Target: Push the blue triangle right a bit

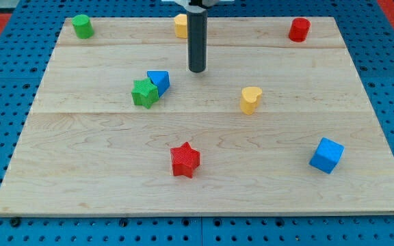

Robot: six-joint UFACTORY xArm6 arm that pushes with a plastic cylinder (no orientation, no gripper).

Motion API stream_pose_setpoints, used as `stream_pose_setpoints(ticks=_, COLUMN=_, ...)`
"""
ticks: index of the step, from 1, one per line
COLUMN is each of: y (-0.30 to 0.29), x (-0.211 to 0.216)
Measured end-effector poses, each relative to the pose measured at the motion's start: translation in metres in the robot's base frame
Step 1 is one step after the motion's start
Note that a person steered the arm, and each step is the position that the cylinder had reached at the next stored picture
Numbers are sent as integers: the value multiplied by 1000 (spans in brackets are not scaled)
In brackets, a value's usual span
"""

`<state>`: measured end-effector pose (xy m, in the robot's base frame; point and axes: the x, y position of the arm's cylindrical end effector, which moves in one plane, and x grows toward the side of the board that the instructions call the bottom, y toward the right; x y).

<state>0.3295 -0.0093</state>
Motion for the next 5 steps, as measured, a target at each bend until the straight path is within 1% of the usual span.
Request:
stream_pose_setpoints(ticks=1, y=-38, x=-19)
stream_pose_setpoints(ticks=2, y=-99, x=-15)
stream_pose_setpoints(ticks=3, y=-113, x=19)
stream_pose_setpoints(ticks=5, y=-88, x=33)
